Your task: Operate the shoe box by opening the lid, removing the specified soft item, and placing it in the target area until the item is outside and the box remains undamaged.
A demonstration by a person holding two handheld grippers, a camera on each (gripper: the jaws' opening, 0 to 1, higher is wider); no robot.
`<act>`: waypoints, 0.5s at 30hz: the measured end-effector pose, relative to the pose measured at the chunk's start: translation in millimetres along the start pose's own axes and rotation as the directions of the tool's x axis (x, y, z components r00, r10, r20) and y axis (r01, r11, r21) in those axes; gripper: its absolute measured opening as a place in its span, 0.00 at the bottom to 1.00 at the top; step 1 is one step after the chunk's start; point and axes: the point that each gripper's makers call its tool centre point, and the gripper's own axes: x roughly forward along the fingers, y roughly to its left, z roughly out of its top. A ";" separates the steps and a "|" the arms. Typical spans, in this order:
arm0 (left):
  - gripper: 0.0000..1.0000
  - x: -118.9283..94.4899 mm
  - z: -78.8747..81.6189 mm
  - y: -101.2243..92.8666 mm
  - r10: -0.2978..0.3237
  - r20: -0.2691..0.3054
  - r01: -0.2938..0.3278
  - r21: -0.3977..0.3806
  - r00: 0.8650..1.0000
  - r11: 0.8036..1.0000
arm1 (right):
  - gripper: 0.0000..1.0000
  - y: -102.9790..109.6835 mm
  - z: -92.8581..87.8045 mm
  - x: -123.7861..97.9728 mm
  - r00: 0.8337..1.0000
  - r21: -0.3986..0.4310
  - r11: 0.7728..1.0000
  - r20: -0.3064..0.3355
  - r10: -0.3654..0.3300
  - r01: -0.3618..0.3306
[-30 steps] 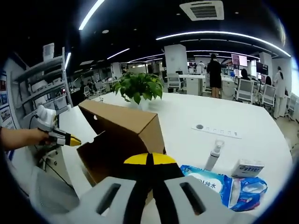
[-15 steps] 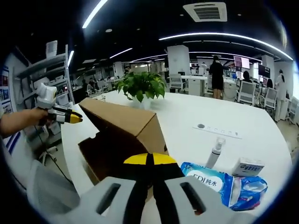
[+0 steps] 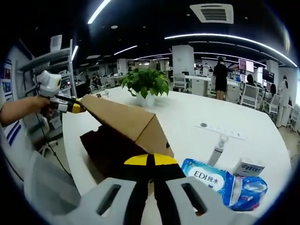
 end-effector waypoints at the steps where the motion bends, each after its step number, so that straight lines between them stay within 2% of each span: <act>1: 0.20 -0.1 -1.4 -0.8 0.002 -0.005 -0.001 0.005 1.000 1.000 | 0.00 1.1 -1.8 -0.1 1.000 -0.007 1.000 -0.002 0.001 -0.001; 10: 0.21 -3.3 -14.3 -6.2 -0.011 -0.030 0.012 0.007 0.999 1.000 | 0.01 4.8 -11.5 -1.0 1.000 -0.030 1.000 -0.023 0.010 -0.011; 15: 0.24 -4.4 -19.6 -10.0 -0.022 -0.037 0.023 0.004 0.999 1.000 | 0.06 12.0 -17.0 -1.2 0.999 -0.098 0.994 -0.033 0.033 -0.036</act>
